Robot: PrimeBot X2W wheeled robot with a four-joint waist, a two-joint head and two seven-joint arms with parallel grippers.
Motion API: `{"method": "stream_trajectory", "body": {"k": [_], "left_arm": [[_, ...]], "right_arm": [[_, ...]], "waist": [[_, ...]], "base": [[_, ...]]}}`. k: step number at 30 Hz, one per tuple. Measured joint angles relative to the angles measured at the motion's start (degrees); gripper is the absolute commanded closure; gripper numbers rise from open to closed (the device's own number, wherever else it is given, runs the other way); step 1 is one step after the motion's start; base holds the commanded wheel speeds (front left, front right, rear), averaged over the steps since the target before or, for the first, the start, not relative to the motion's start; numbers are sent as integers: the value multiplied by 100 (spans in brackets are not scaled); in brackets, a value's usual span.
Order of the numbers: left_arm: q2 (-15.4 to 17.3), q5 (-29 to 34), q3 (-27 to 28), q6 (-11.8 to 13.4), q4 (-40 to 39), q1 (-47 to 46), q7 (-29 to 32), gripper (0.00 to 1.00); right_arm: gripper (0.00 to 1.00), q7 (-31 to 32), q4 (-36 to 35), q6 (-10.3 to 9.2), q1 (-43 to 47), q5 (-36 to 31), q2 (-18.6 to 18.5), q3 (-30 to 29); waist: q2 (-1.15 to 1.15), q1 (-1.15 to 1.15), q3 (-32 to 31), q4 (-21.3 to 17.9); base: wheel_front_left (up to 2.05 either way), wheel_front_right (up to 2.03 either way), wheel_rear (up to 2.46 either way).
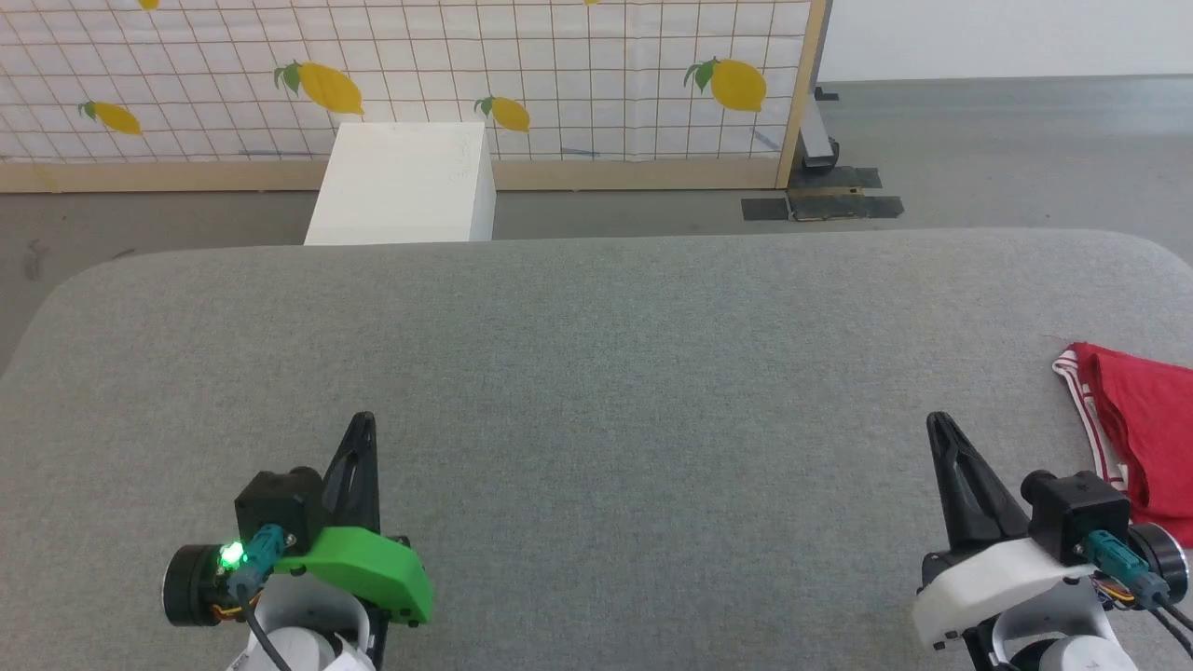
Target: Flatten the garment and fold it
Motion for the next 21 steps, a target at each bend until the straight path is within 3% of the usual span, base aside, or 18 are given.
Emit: {"method": "stream_trajectory", "body": {"k": [21], "left_arm": [[-1, 181, 53, 62, -257, 100, 246, 100]], "right_arm": [[100, 145, -44, 0, -4, -102, 0, 58]], "waist": [[0, 0, -14, -27]], "base": [[0, 0, 0]]}}
